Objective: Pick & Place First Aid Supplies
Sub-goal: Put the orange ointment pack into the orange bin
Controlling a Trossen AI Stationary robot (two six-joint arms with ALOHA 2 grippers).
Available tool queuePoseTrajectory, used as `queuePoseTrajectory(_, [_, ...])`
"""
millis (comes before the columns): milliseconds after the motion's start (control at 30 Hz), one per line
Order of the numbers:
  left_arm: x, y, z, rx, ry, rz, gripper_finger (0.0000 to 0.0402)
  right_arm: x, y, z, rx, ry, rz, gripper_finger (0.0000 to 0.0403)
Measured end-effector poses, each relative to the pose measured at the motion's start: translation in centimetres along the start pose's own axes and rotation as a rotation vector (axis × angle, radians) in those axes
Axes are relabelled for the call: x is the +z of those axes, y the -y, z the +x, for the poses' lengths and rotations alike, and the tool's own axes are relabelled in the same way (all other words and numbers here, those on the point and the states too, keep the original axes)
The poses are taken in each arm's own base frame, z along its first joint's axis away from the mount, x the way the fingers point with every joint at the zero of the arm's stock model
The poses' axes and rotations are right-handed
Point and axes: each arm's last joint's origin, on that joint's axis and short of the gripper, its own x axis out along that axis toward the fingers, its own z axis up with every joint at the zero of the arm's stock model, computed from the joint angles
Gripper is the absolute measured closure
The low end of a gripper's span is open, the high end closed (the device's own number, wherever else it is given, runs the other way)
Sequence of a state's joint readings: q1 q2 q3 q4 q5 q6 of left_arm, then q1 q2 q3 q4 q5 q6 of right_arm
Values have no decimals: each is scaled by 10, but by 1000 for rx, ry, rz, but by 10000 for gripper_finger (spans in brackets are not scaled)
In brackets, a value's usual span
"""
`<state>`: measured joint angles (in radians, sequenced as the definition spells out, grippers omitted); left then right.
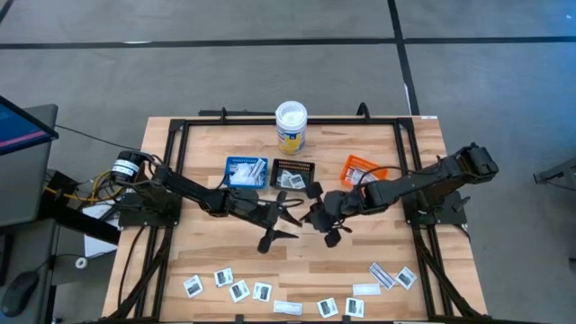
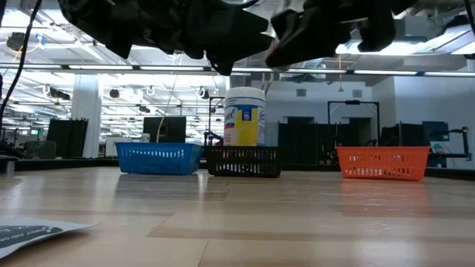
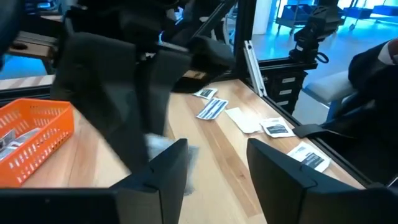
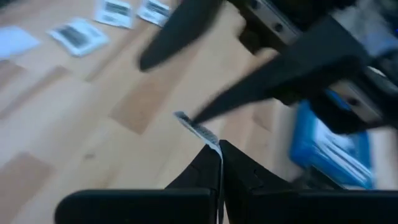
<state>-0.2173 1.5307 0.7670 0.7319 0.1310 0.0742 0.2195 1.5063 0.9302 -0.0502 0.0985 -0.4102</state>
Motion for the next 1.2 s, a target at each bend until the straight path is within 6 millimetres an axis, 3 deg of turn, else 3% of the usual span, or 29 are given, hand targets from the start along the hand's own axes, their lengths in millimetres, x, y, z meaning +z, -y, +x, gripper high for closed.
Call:
queuePoseTrajectory(200, [0, 0, 0, -1, 1, -3, 238, -2, 4, 0, -133, -55, 43, 401])
queuePoseTrajectory(467, [0, 0, 0, 4, 1, -1, 241, -3, 3, 0, -126, -69, 42, 401])
queuePoseTrajectory(733, [3, -4, -1, 148, -1, 50, 250, -12, -13, -7, -33, -198, -9, 401])
queuePoseTrajectory(1200, [2, -4, -1, 145, -4, 23, 254, 6, -12, -7, -83, -33, 2, 401])
